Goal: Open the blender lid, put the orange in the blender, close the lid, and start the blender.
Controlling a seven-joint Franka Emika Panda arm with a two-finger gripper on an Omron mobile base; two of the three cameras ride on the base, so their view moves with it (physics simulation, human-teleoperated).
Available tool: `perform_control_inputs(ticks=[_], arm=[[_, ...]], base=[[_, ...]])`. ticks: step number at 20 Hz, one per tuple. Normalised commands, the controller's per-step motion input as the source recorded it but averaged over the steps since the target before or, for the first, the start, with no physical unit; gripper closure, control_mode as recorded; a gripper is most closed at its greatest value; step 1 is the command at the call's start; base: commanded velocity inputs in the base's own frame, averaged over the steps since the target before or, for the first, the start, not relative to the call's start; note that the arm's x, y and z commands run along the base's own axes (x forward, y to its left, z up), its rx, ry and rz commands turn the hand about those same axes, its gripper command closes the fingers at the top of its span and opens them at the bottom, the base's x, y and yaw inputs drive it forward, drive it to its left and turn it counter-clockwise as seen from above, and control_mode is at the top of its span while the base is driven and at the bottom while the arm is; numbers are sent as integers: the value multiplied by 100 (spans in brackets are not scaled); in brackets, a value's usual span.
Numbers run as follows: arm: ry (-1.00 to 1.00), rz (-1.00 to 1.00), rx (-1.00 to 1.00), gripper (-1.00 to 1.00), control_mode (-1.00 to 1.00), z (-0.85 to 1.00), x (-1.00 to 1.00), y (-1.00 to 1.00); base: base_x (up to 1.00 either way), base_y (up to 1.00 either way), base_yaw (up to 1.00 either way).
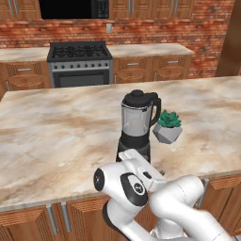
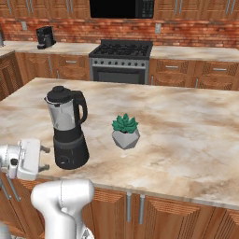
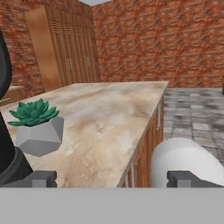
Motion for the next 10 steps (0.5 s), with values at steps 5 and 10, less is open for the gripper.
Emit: perform_control_inputs(ticks=[5,10], arm=[[-8,-4,0,-100,-100,-10,27,0],[-7,-2,0,-100,-100,-12,25,0]], base=[[0,0,0],[0,0,0]])
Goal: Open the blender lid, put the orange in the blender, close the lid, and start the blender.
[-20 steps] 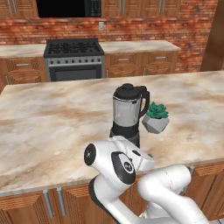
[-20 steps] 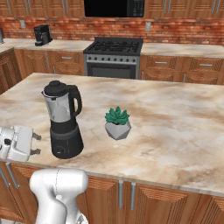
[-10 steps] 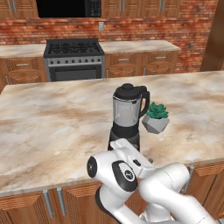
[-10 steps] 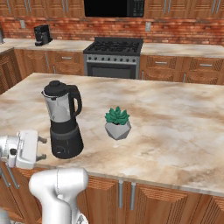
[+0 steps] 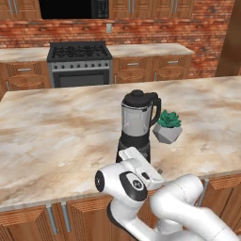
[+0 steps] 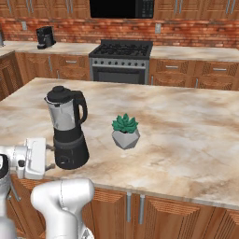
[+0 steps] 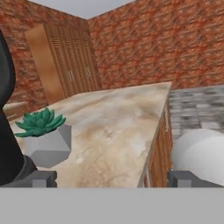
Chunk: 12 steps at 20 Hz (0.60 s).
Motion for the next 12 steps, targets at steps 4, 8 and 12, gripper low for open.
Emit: perform_control_inputs(ticks=[4,8,12], arm=[[-4,-1,-1,-100,-100,-18,24,0],[-3,-1,-1,-100,-100,-14,26,0],[-2,0,-1,-100,-100,-13,29,4]], base=[[0,0,0],[0,0,0],[0,0,0]])
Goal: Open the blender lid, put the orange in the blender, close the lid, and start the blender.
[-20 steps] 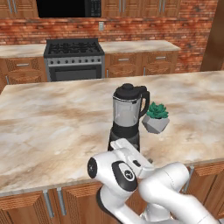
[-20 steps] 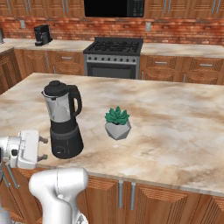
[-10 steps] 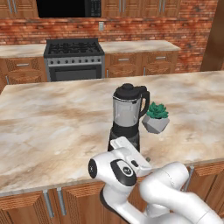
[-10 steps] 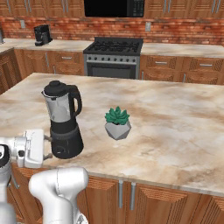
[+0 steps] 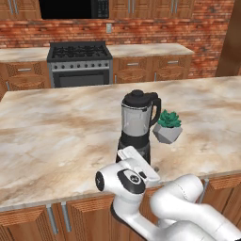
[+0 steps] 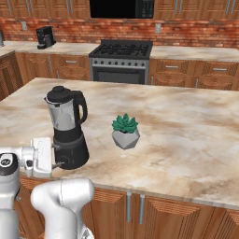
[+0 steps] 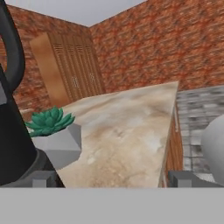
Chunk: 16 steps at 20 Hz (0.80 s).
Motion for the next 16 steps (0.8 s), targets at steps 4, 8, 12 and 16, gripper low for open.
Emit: perform_control_inputs(ticks=[4,8,12,16], arm=[[-2,0,-1,-100,-100,-19,28,14],[-1,0,-1,-100,-100,-15,29,17],[-1,0,0,-100,-100,-17,29,8],[0,0,0,-100,-100,-29,26,0]], base=[[0,0,0],[0,0,0],[0,0,0],[0,0,0]])
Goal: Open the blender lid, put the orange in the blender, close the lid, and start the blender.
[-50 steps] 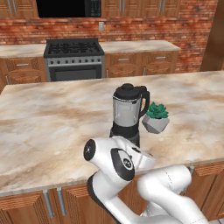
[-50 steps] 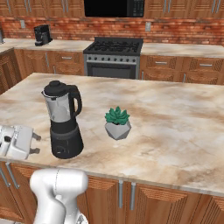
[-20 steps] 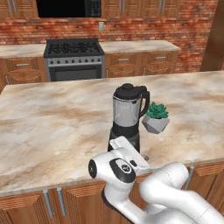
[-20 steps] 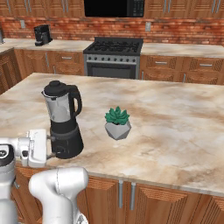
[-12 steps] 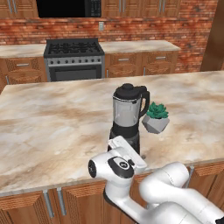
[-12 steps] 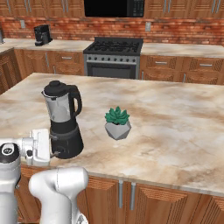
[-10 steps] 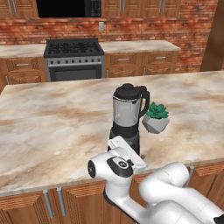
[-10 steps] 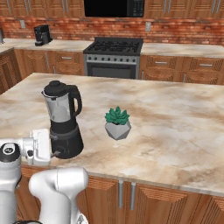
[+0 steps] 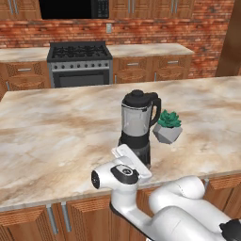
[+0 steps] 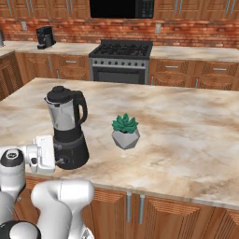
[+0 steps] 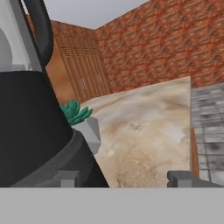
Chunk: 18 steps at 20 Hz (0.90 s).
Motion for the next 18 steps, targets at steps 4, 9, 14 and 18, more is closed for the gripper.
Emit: perform_control_inputs(ticks=[4,9,14,18], arm=[[0,0,0,-100,-100,-46,21,-1],[-5,0,0,-100,-100,-29,28,-10],[-13,7,4,-100,-100,-29,37,-23],[-12,8,9,-100,-100,-46,15,-52]], base=[[0,0,0],[0,0,0],[0,0,0],[0,0,0]])
